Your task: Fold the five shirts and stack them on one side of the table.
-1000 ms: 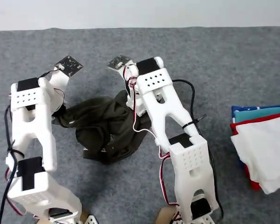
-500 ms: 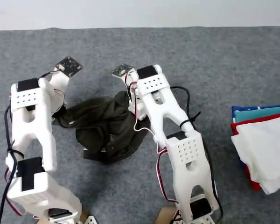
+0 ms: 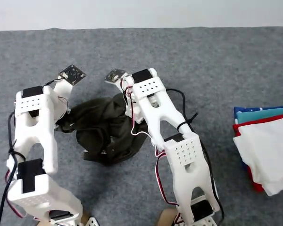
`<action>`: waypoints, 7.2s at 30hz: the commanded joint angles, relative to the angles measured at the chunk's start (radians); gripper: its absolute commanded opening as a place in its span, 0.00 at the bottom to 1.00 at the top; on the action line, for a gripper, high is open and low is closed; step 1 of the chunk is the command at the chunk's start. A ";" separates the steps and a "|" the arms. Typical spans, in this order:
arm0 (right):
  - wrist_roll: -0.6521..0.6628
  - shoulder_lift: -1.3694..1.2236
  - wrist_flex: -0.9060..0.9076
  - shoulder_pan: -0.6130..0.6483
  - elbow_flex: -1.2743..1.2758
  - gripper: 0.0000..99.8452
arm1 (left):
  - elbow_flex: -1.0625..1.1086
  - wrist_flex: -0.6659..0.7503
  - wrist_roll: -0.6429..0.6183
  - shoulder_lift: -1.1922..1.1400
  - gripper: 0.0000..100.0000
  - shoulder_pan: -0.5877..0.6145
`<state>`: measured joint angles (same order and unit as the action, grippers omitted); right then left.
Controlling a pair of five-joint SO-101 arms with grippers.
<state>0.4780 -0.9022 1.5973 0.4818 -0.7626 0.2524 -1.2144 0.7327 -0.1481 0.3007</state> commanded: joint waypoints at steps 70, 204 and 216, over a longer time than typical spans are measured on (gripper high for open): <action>-0.071 -0.145 0.081 -0.094 -0.150 0.11 | -0.015 0.015 -0.003 0.049 0.00 -0.006; 0.017 0.750 -0.395 -0.237 0.612 0.33 | 0.403 0.235 -0.123 0.781 0.00 -0.103; -0.014 0.292 -0.394 -0.202 0.213 0.33 | 0.453 0.327 -0.123 0.781 0.00 -0.130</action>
<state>0.4733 -0.5432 1.2121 0.2746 -0.4081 0.7112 -0.9122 0.6114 0.6314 0.1749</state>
